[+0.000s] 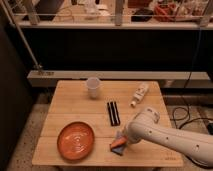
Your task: Place the pepper on the white sponge
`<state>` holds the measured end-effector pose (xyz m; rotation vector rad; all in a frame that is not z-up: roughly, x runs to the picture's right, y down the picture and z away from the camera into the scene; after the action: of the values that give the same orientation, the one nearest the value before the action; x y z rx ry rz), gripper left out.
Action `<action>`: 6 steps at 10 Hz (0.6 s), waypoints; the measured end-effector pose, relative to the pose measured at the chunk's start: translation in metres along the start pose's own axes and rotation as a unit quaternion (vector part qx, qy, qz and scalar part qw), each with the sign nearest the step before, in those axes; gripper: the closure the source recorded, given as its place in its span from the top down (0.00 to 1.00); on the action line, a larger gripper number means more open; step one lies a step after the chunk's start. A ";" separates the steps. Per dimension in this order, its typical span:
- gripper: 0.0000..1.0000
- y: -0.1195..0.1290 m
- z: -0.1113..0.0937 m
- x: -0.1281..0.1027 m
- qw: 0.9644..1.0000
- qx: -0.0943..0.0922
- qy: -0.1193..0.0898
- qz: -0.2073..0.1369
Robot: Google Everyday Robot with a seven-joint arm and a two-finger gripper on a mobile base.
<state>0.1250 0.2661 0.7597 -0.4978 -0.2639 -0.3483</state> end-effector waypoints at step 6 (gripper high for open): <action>0.48 -0.002 -0.001 -0.001 1.000 -0.001 -0.011 -0.008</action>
<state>0.1240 0.2639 0.7591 -0.5012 -0.2893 -0.3581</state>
